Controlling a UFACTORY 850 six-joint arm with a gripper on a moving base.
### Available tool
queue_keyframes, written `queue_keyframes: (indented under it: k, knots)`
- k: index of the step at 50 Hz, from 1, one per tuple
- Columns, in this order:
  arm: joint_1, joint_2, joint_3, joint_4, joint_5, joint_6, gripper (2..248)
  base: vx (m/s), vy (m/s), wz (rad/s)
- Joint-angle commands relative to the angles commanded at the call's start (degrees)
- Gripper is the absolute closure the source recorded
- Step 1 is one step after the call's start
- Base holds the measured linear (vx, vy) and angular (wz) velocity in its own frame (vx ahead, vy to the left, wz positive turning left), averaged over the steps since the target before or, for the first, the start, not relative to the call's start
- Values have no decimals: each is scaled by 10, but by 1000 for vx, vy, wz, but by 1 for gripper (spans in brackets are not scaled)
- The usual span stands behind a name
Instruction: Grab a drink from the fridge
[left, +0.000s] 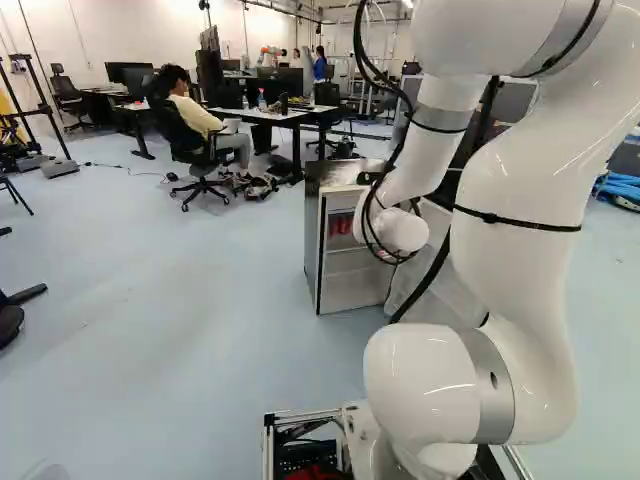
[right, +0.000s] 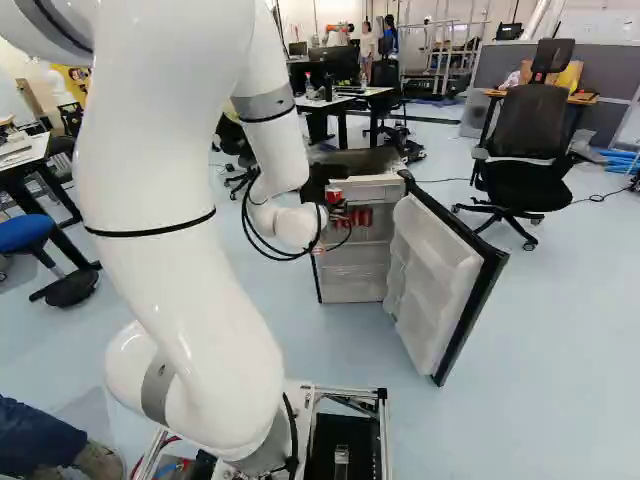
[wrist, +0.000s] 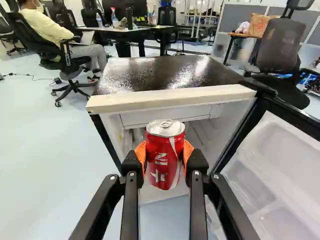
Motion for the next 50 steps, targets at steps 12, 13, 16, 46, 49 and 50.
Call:
queue_keyframes:
  k: [12, 13, 16, 46, 49, 50]
  knots:
    - [12, 9, -10, 21, -15, 0, 156, 0, 0, 0]
    - [13, 9, -11, 22, -16, 0, 156, 0, 0, 0]
    - [16, 10, -15, 26, -19, 0, 156, 0, 0, 0]
    - [38, 7, -66, 29, -20, 0, 156, 0, 0, 0]
    - [38, 5, -72, 29, -20, 0, 156, 0, 0, 0]
    - [38, 4, -75, 29, -20, 0, 156, 0, 0, 0]
